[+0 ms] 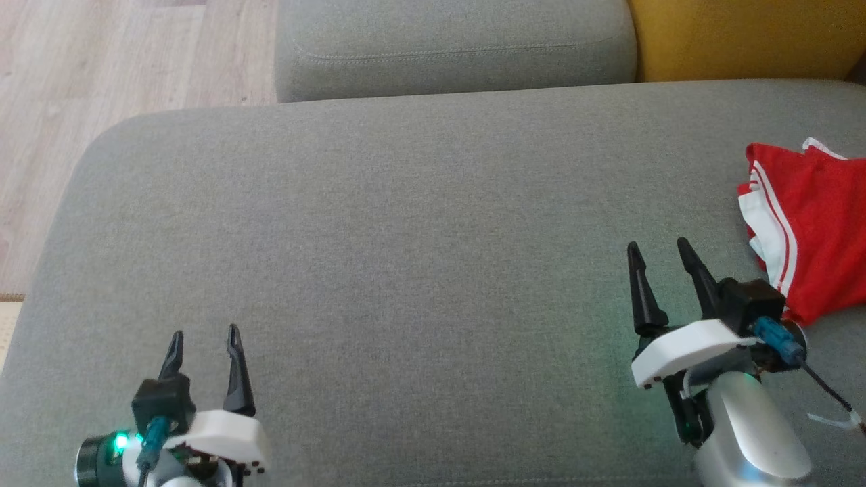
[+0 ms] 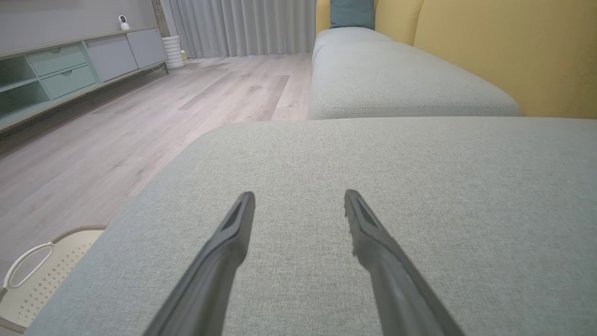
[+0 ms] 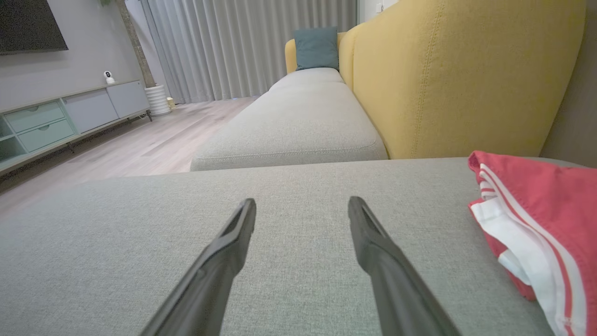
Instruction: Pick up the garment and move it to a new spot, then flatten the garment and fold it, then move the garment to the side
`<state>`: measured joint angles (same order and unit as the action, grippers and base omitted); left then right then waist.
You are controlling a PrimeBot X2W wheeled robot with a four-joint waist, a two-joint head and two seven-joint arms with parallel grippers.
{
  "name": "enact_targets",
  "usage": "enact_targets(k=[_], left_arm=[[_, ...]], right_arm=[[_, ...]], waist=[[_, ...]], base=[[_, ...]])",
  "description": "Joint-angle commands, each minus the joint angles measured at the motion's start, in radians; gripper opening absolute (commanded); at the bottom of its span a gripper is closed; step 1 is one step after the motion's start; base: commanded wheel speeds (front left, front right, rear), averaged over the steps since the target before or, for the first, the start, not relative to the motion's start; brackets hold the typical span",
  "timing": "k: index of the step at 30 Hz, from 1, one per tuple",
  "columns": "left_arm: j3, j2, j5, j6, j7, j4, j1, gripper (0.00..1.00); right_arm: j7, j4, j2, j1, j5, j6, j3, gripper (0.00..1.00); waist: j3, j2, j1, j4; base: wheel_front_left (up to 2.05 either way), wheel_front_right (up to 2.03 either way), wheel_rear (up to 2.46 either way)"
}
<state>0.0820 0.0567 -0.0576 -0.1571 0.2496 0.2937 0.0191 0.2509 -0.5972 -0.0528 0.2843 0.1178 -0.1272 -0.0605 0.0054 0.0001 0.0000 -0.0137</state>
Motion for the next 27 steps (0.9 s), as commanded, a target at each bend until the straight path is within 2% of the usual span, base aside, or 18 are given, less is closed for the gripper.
enact_targets(k=[1, 15, 16, 20, 27], left_arm=[[-0.043, 0.005, -0.009, 0.006, 0.012, -0.032, -0.026, 1.0], [-0.073, -0.001, -0.021, 0.053, 0.012, -0.021, -0.024, 1.0], [-0.033, -0.004, -0.016, 0.053, 0.0, 0.005, 0.011, 0.0], [-0.029, -0.009, -0.018, 0.052, -0.004, 0.062, 0.031, 0.0], [-0.045, -0.009, -0.102, 0.065, -0.03, 0.062, 0.017, 0.0]], right_arm=[[0.011, 0.027, 0.003, 0.018, 0.013, -0.003, -0.029, 1.0], [0.011, 0.023, 0.003, 0.006, 0.023, -0.003, -0.048, 1.0], [0.0, -0.003, 0.0, -0.01, 0.022, 0.0, -0.024, 0.0], [-0.003, -0.052, 0.004, -0.04, 0.024, 0.0, -0.024, 0.0], [-0.027, -0.034, 0.004, -0.044, 0.105, 0.0, -0.008, 0.0]], waist=[[-0.002, -0.0001, 0.0, -0.003], [0.008, -0.0001, 0.0, -0.029], [0.008, -0.0001, 0.0, -0.029], [0.007, -0.0001, 0.0, -0.029], [0.007, -0.0001, 0.0, -0.027]], base=[[0.0, 0.0, 0.0], [0.0, 0.0, 0.0], [0.0, 0.0, 0.0], [0.0, 0.0, 0.0], [0.0, 0.0, 0.0]])
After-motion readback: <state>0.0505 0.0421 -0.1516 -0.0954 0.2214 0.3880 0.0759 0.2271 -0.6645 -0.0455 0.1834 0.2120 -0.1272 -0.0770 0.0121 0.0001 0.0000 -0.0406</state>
